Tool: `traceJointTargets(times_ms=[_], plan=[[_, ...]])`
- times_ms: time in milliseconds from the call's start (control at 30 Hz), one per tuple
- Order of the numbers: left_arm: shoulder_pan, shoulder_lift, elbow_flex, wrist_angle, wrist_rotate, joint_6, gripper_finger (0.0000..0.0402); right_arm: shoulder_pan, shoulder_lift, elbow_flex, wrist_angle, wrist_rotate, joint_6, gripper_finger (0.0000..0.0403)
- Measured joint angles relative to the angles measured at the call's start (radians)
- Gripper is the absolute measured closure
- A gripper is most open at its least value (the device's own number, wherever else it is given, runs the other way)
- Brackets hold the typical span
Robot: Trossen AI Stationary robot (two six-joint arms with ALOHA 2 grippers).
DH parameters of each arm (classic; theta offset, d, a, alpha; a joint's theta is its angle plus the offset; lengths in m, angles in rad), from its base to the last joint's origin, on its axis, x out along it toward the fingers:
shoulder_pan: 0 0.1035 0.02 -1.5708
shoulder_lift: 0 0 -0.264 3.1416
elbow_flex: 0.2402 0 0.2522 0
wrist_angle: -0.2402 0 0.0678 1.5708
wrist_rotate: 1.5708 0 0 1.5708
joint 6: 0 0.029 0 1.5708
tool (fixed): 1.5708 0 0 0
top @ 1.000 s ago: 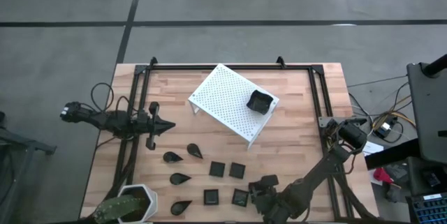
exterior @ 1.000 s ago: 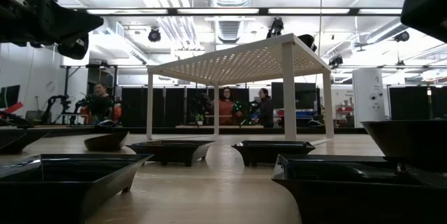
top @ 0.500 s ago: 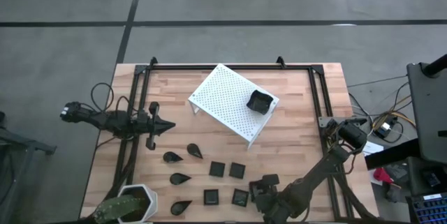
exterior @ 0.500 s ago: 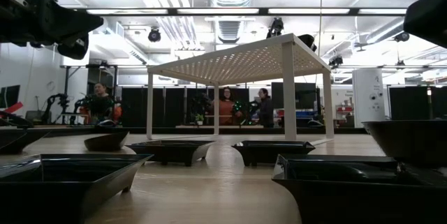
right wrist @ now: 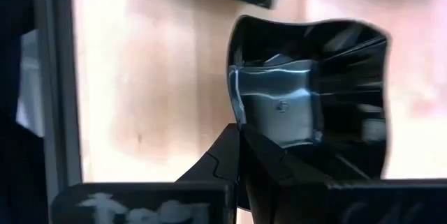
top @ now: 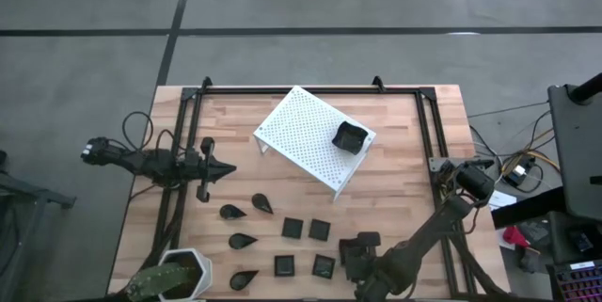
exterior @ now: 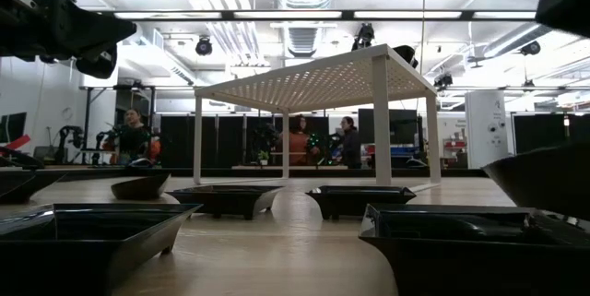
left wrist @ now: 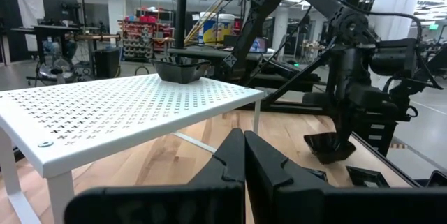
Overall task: Pick & Place Mini shaped plates
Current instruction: Stack the distorted square plate on top of the other distorted square plates on the shelf
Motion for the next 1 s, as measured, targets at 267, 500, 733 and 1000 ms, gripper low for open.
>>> traceJointTargets(times_ms=[267,500,733,1000], plan=[[0.001,0.0,0.0,0.0,0.0,0.0,0.0401,-0.005,0.0,0.107,-0.113,0.045,0.059,0.0395],[0.001,0.0,0.0,0.0,0.0,0.0,0.0401,-0.007,0.0,0.189,-0.233,0.083,0.104,0.0395],[0.0,0.0,0.0,0.0,0.0,0.0,0.0401,-0.018,-0.001,0.317,-0.463,0.185,0.186,0.0395],[0.0,0.0,0.0,0.0,0.0,0.0,0.0401,-0.063,-0.001,0.503,-0.715,0.326,0.232,0.0394]])
